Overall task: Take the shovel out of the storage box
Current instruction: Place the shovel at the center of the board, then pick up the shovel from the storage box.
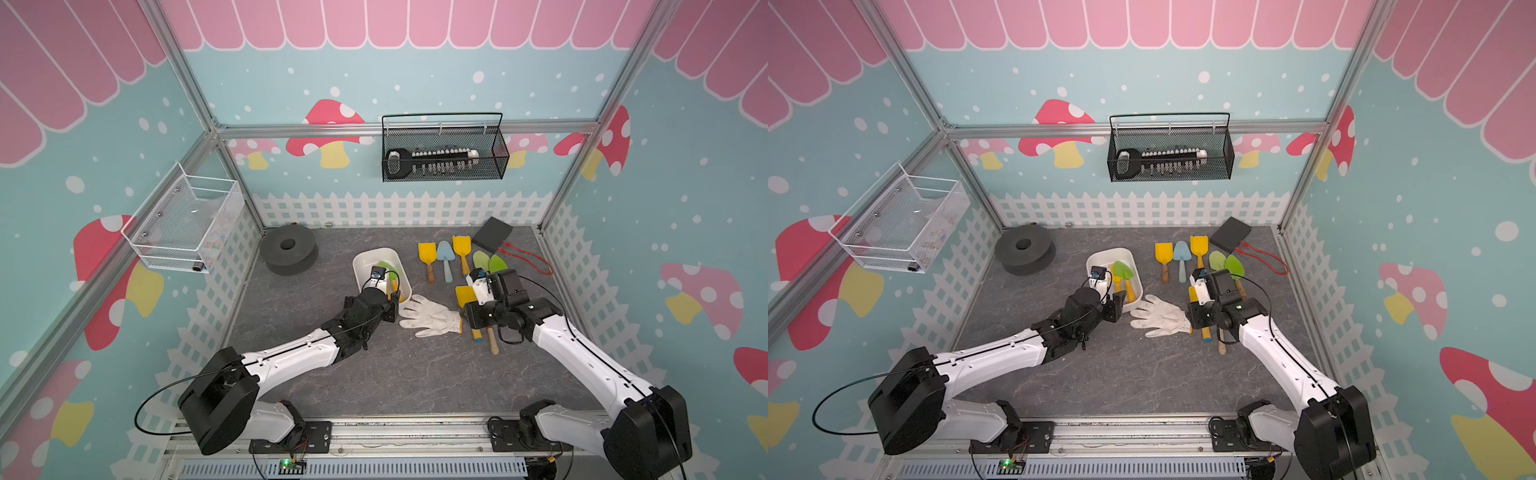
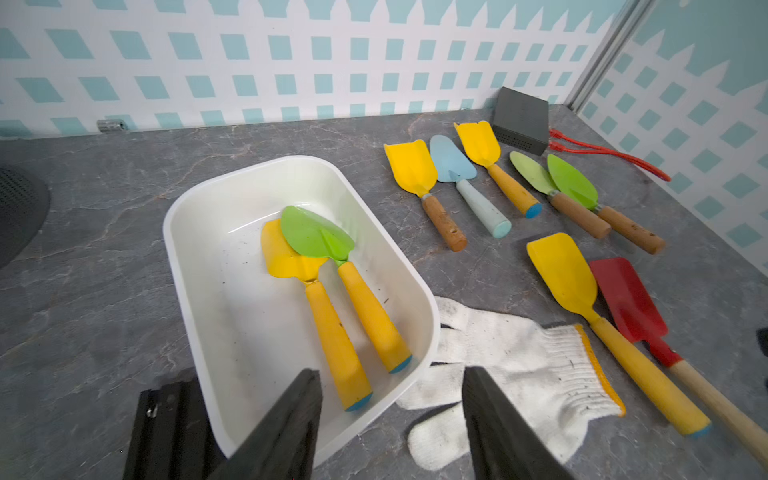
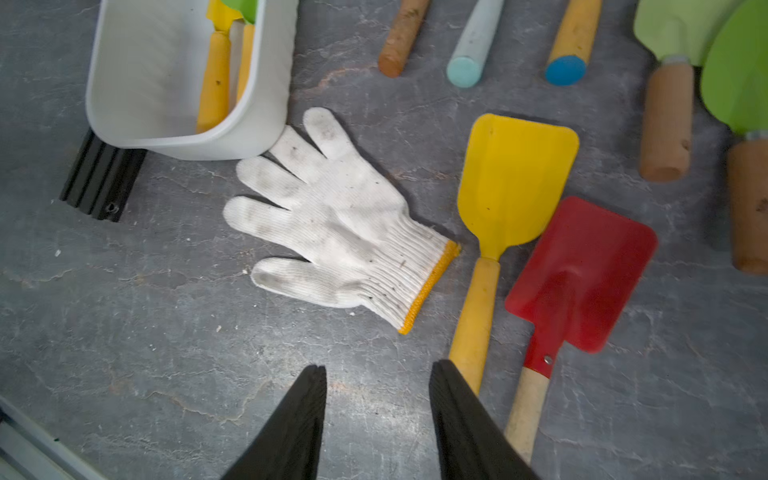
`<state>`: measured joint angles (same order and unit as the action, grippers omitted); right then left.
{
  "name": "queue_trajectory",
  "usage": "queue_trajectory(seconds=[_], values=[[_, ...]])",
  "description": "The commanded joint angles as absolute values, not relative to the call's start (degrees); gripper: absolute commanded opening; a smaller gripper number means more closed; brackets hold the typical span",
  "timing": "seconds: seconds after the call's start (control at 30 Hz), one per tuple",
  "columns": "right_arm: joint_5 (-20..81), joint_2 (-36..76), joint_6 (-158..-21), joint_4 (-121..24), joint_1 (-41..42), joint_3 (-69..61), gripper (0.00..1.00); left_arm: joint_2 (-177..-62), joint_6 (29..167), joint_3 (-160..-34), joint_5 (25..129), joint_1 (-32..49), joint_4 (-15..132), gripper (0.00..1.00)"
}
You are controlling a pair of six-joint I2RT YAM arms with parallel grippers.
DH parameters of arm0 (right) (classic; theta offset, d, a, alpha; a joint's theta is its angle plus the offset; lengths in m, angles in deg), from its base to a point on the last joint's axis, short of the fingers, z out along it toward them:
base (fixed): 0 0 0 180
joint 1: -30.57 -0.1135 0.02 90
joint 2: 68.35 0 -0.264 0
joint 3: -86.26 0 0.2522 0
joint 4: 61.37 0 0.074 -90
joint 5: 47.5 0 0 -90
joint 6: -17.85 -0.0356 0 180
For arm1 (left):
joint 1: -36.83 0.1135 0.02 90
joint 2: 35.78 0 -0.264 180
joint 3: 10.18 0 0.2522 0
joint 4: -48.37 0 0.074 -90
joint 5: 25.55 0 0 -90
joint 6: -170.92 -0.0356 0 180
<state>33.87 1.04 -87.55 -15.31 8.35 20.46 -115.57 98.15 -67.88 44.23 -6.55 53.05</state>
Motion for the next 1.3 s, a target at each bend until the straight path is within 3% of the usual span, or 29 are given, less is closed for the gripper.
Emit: queue_trajectory(seconds=[0.0, 0.2, 0.67, 1.27], values=[[33.4, 3.1, -88.1, -17.1, 6.3, 16.6, 0.47, -119.0, 100.1, -72.4, 40.9, -3.6, 59.4, 0.57], [31.9, 6.5, -90.3, -16.9, 3.6, 13.3, 0.46, -125.8, 105.0, -78.6, 50.6, 2.8, 64.7, 0.42], [30.8, 8.3, -88.5, -17.2, 1.9, 13.6, 0.45, -139.3, 110.0, -91.7, 56.4, 5.7, 73.7, 0.38], [30.7, 7.6, -88.5, -17.6, 2.0, 15.0, 0.45, -149.6, 109.3, -99.0, 58.7, 7.7, 77.1, 0.36]])
